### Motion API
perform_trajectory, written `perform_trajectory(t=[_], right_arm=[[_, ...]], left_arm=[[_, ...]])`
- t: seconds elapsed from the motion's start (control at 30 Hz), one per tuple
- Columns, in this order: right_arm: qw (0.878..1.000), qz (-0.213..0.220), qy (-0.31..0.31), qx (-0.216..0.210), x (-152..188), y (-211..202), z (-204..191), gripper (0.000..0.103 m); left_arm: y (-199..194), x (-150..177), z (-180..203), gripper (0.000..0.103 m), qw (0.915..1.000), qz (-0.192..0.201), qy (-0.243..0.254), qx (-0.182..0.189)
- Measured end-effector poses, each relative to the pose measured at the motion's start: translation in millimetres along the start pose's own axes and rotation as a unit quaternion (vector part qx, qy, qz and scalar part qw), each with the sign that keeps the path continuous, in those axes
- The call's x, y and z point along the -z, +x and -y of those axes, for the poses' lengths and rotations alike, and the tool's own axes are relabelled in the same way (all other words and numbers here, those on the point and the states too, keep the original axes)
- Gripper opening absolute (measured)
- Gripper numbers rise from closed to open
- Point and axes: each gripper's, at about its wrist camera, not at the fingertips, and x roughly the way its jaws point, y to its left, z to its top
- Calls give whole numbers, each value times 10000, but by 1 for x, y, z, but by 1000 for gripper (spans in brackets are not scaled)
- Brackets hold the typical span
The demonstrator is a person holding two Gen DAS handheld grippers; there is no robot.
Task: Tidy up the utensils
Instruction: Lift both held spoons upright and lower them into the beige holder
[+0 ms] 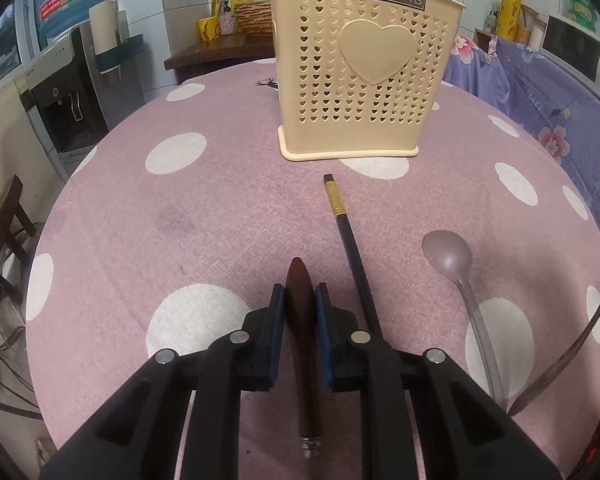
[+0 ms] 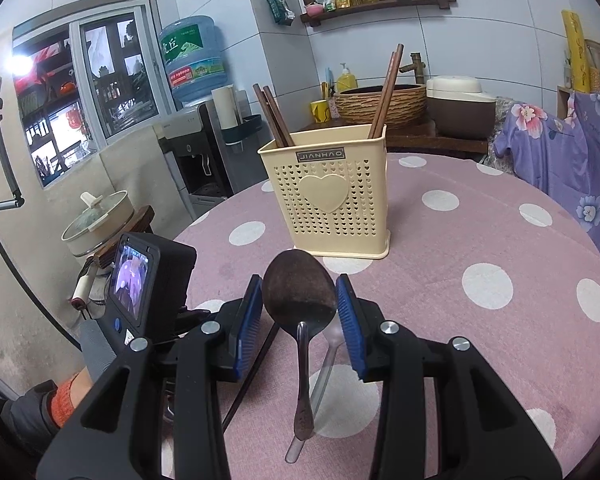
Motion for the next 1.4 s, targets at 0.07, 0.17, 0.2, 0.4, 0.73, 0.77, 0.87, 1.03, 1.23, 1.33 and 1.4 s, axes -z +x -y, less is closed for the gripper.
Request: perform_trajectory(t=[0.07,0.17,0.2,0.4,0.73,0.77,0.87,1.03,1.23,1.33,1.4], right_arm=[[10000,10,6,-4,-1,-1,1,38],[10000,7,-4,13,-2,-2,1,38],[10000,10,-6,25,-2,-3,1,38],[10000,48,48,14,-5,-4,2,38],[9999,107,63,-10,-11,-6,-1,38],[9999,98,82,-11,-11,-5,-1,38],[9999,75,140,-55,-11,-5,0,38],[9999,97,110,-71,-15,-4,-1,38],[9998,180,-25,-16,-32,2,-4,38],[9996,277,-81,-8,-51,6,-4,38],[9991,379,-161,22,-71,7,-6,38]], left_arm=[[0,-3,0,16,9999,-45,-25,87],[-10,-8,2,16,9999,83,57,79],[-16,-10,1,16,9998,165,50,118],[-58,-27,-12,16,9964,726,-186,393],[-107,-33,-31,16,9869,1433,-441,592],[-107,-34,-31,16,9868,1428,-466,599],[-109,-34,-33,16,9857,1446,-492,716],[-114,-36,-36,16,9841,1507,-490,804],[-123,-52,-38,16,9807,1688,-438,888],[-131,-74,-39,16,9776,1764,-409,1070],[-140,-96,-40,16,9744,1836,-390,1234]])
